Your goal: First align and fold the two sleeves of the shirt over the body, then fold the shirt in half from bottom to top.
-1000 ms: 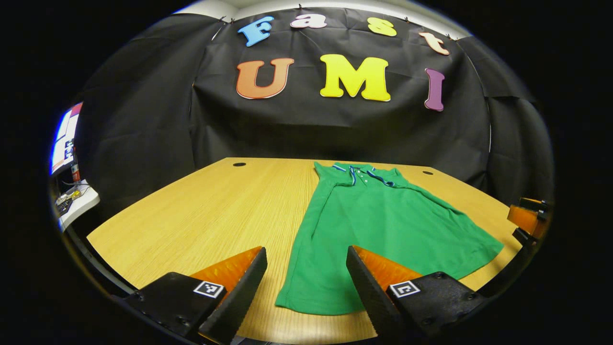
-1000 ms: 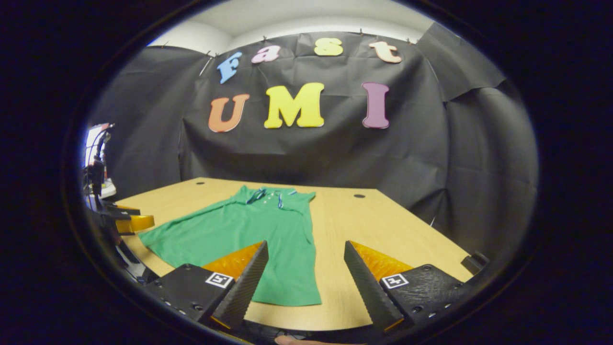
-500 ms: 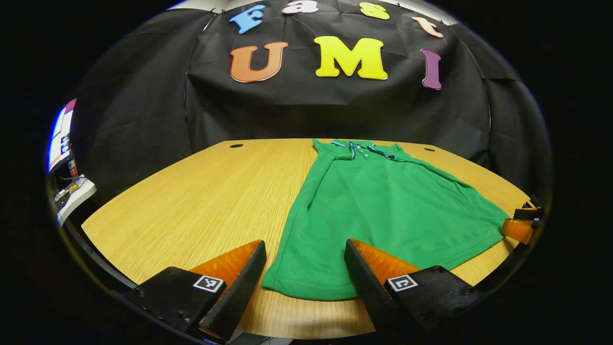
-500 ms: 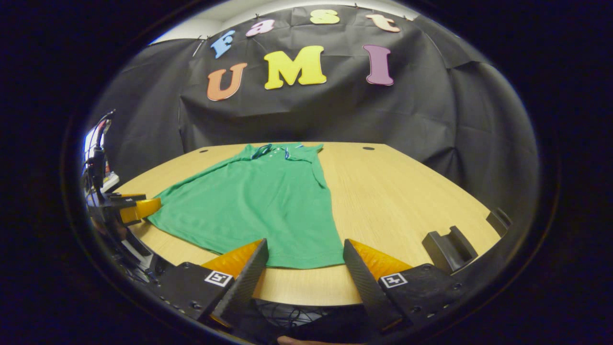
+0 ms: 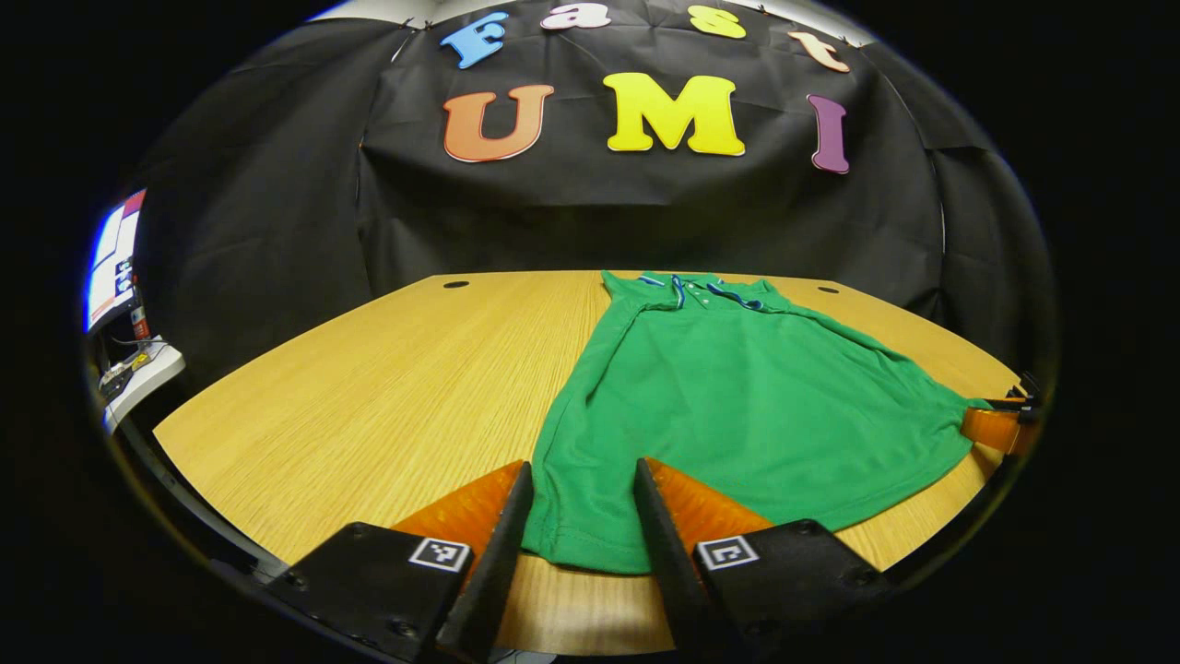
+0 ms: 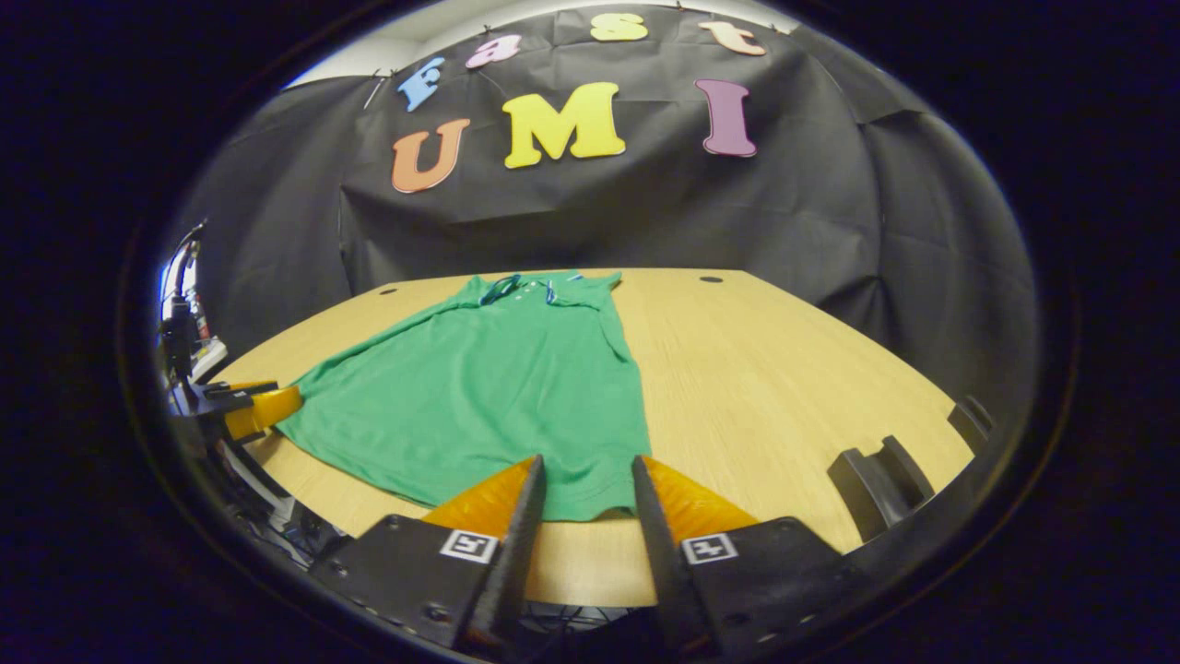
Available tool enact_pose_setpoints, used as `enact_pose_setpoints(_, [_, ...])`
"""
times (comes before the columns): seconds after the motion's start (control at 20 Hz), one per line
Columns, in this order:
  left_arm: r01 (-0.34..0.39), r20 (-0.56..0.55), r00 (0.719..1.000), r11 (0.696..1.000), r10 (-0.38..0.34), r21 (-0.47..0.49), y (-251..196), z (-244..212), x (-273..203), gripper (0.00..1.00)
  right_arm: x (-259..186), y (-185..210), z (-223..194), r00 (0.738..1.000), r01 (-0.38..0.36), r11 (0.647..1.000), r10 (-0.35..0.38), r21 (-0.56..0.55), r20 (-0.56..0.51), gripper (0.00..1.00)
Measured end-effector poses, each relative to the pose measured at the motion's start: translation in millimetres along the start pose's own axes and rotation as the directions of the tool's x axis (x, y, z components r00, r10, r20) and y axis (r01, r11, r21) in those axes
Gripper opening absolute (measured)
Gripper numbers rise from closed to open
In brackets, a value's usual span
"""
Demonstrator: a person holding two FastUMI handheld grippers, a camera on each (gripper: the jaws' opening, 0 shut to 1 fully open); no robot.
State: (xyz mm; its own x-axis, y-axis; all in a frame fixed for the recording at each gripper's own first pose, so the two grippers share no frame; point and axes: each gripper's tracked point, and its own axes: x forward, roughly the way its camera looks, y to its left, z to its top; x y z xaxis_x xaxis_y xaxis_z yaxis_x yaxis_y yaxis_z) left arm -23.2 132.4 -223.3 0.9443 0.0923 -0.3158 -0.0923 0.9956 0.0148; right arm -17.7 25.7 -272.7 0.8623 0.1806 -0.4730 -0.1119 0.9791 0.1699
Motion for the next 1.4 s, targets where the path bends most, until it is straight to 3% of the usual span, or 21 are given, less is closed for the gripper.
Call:
enact_pose_setpoints(0.05, [0.008, 0.01, 1.0, 1.0, -0.008, 0.019, -3.4, 0.4, 0.7, 0.65, 3.1, 3.1, -0.6, 1.0, -0.012, 1.0, 0.012, 0.014, 0.007, 0.28])
enact_pose_setpoints(0.1, [0.014, 0.017, 1.0, 0.999, -0.015, 0.037, -5.4, 1.6, 2.3, 0.49, 3.1, 4.6, 0.2, 1.0, -0.014, 1.0, 0.014, -0.002, 0.007, 0.17])
enact_pose_setpoints(0.15, [0.014, 0.024, 1.0, 0.998, -0.015, 0.055, -6.1, 1.3, 2.2, 0.43, 3.2, 6.5, 0.3, 1.0, -0.009, 1.0, 0.01, -0.024, 0.012, 0.07])
enact_pose_setpoints(0.2, [0.003, 0.03, 1.0, 0.999, -0.004, 0.048, -4.4, 1.4, 2.1, 0.1, 1.5, 6.6, 0.4, 1.0, -0.009, 0.999, 0.01, -0.041, 0.018, 0.07])
enact_pose_setpoints(0.3, [-0.008, 0.041, 0.999, 0.999, 0.006, 0.053, -5.2, 0.7, 2.2, 0.08, -1.0, 5.4, -0.6, 0.999, -0.006, 0.998, 0.008, -0.055, 0.039, 0.01])
enact_pose_setpoints(0.5, [-0.02, 0.061, 0.998, 0.998, 0.017, 0.051, -5.6, 1.1, 2.2, 0.08, -2.2, 4.2, -2.6, 0.997, 0.022, 0.994, -0.014, -0.11, 0.076, 0.01])
enact_pose_setpoints(1.0, [0.026, 0.072, 0.997, 1.0, -0.026, -0.008, -7.6, 8.8, 1.4, 0.08, -9.4, 4.5, 2.6, 0.998, -0.017, 1.0, 0.016, 0.004, 0.067, 0.01])
enact_pose_setpoints(1.15, [0.029, 0.072, 0.997, 1.0, -0.028, -0.006, -5.2, 23.5, 1.9, 0.08, -15.3, -0.1, 25.3, 0.995, -0.02, 1.0, 0.019, 0.009, 0.102, 0.01])
enact_pose_setpoints(1.4, [0.018, 0.226, 0.973, 0.995, -0.041, 0.101, -16.4, 99.7, -7.9, 0.07, -23.5, -5.6, 95.7, 0.974, -0.014, 1.0, 0.018, -0.019, 0.224, 0.0])
